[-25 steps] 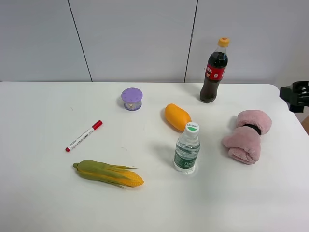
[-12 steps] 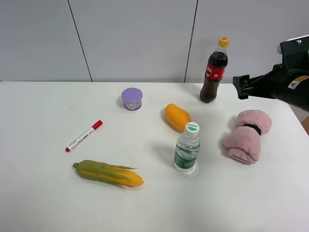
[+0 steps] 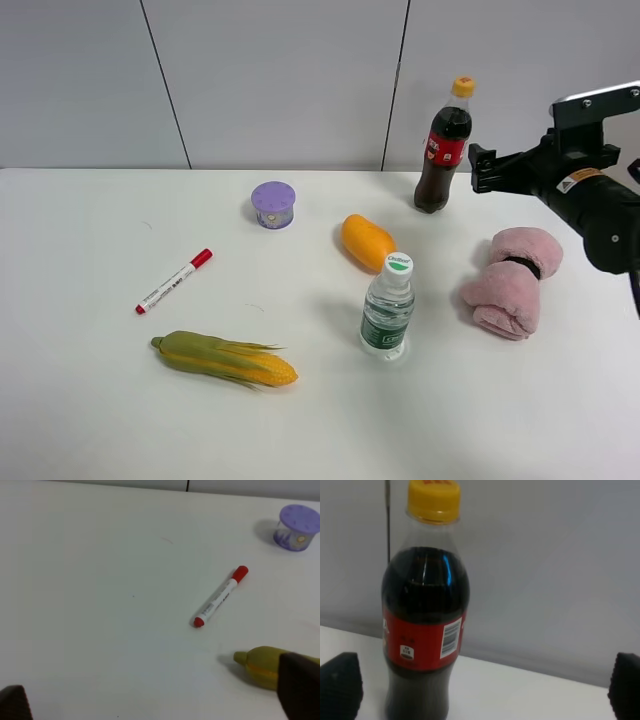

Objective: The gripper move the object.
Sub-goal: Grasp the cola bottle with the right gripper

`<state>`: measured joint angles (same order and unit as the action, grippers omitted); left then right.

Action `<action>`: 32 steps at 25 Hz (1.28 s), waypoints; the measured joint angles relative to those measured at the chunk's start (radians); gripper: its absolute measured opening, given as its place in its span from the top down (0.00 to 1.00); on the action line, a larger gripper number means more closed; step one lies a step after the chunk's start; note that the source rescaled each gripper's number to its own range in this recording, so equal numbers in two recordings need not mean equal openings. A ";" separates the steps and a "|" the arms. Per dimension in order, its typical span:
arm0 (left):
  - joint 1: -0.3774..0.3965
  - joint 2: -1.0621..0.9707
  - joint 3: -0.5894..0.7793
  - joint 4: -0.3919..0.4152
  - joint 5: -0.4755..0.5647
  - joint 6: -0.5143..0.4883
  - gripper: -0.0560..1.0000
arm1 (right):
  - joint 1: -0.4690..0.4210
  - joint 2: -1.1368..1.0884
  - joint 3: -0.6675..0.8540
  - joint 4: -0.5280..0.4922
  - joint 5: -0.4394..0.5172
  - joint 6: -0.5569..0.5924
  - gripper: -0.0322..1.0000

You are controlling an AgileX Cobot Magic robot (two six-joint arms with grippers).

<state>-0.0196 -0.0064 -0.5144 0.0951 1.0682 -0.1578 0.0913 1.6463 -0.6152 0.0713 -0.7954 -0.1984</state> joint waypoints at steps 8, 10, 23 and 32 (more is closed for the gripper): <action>0.000 0.000 0.000 0.000 0.000 0.000 0.00 | 0.000 0.150 -0.090 -0.063 -0.084 0.031 0.00; 0.000 0.000 0.000 0.000 0.000 0.000 0.00 | 0.000 0.185 -0.120 -0.103 -0.088 0.063 0.00; 0.000 0.000 0.000 0.000 0.000 0.000 0.00 | 0.000 0.306 -0.164 -0.132 -0.192 0.098 0.00; 0.000 0.000 0.000 0.000 -0.001 0.000 0.00 | 0.000 0.392 -0.265 -0.155 -0.205 0.108 0.00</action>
<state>-0.0196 -0.0064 -0.5144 0.0951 1.0672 -0.1578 0.0913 2.0380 -0.8799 -0.0838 -1.0008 -0.0906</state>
